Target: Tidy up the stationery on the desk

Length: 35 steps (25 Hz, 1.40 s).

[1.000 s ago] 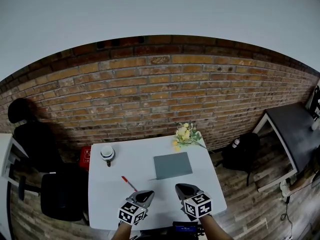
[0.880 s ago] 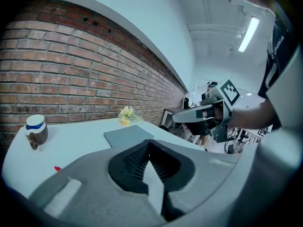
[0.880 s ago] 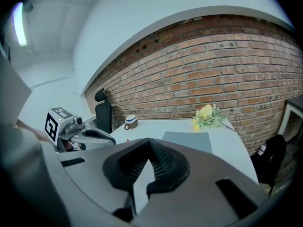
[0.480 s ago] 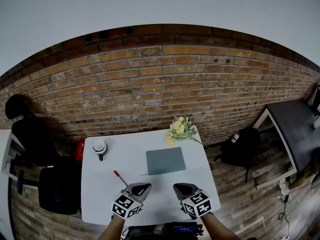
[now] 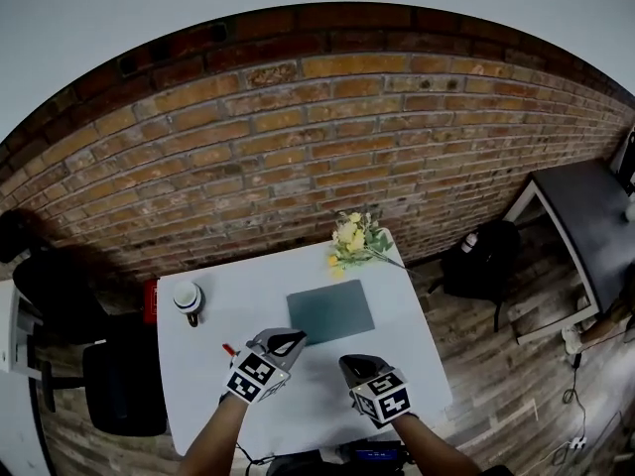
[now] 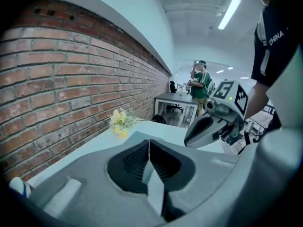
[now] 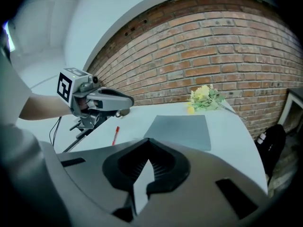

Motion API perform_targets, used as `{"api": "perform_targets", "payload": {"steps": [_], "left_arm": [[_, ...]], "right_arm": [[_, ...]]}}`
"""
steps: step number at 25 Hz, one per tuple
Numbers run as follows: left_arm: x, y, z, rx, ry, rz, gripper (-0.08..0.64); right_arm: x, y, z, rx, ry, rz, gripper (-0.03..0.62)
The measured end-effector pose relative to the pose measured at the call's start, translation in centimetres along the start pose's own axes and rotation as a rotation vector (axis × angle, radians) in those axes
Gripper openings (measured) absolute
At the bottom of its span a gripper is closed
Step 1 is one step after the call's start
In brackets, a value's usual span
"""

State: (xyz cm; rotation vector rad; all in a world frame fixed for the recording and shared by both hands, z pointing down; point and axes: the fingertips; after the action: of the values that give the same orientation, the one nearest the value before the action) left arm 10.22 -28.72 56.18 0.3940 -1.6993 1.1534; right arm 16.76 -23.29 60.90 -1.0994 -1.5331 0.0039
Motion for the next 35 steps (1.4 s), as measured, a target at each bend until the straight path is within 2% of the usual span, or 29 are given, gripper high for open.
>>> {"api": "perform_targets", "payload": {"steps": [5, 7, 11, 13, 17, 21, 26, 31, 35], "left_arm": [[2.5, -4.2, 3.2, 0.065, -0.012, 0.068, 0.025], [3.9, -5.8, 4.4, 0.075, -0.007, 0.094, 0.091], [5.9, -8.5, 6.9, 0.048, 0.004, 0.106, 0.142], [6.6, -9.6, 8.1, 0.034, 0.015, 0.109, 0.156], [7.8, -11.3, 9.7, 0.026, 0.027, 0.125, 0.16], [8.5, -12.5, 10.7, 0.02, -0.018, 0.154, 0.17], [8.8, -13.9, 11.3, 0.1, -0.029, 0.218, 0.202], [9.2, -14.3, 11.1, 0.215, 0.039, 0.305, 0.206], [9.3, -14.2, 11.0, 0.204, 0.106, 0.292, 0.186]], "right_arm": [[0.9, -3.0, -2.0, 0.078, -0.09, 0.016, 0.009], [1.4, -3.9, -2.7, 0.111, -0.128, 0.018, 0.009], [2.5, -5.3, -4.2, 0.165, -0.214, 0.017, 0.009], [2.9, -6.0, -4.6, 0.17, -0.266, 0.012, 0.077], [3.4, -7.1, -5.5, 0.201, -0.339, -0.001, 0.111], [3.5, -8.1, -6.1, 0.227, -0.387, -0.013, 0.153], [3.8, -9.2, -6.4, 0.263, -0.397, 0.001, 0.167], [3.9, -9.6, -6.7, 0.307, -0.449, -0.013, 0.172], [4.0, -9.6, -6.8, 0.316, -0.465, -0.011, 0.169]]}}
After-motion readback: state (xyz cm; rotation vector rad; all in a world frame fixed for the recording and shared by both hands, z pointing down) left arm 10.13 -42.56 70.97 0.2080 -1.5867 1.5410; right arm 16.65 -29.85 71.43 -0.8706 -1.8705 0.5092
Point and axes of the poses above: the fingertips, and each gripper's own axes: y backward along the fingers, z to its left, x out of its underside, and after that the axes turned 4 degrees about -x, right-handed
